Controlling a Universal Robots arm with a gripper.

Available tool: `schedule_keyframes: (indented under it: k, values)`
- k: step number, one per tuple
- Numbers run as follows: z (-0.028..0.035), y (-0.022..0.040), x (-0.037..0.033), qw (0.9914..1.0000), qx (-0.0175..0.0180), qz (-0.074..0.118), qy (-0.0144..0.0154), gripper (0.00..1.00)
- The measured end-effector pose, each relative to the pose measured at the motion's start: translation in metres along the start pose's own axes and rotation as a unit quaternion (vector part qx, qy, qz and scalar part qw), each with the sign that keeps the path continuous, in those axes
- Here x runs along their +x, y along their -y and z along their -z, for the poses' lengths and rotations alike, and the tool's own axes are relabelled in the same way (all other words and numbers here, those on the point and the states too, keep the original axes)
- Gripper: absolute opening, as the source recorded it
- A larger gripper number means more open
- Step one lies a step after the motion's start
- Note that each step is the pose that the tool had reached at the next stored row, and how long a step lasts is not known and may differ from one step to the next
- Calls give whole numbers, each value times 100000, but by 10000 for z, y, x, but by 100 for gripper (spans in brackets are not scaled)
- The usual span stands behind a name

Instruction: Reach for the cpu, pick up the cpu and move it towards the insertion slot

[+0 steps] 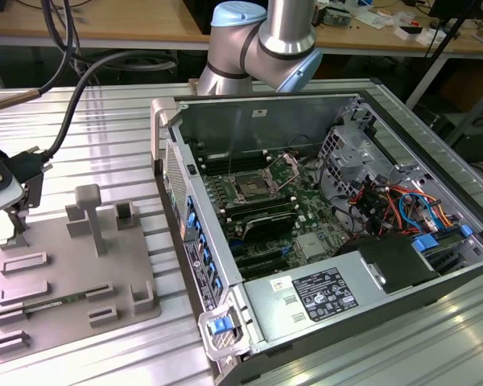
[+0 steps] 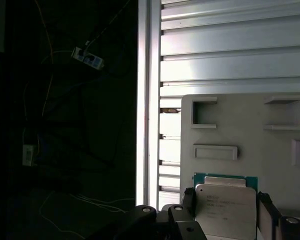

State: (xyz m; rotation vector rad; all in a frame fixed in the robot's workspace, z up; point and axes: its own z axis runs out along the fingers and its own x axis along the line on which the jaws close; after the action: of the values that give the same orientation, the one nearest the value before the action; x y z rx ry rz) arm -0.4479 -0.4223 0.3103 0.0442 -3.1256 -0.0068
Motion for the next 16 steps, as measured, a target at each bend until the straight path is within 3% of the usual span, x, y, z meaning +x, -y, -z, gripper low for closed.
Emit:
schedule_keyframes:
  k: [16]
  values:
    - [90, -1, 1, 100000, -4, 0, 10, 55]
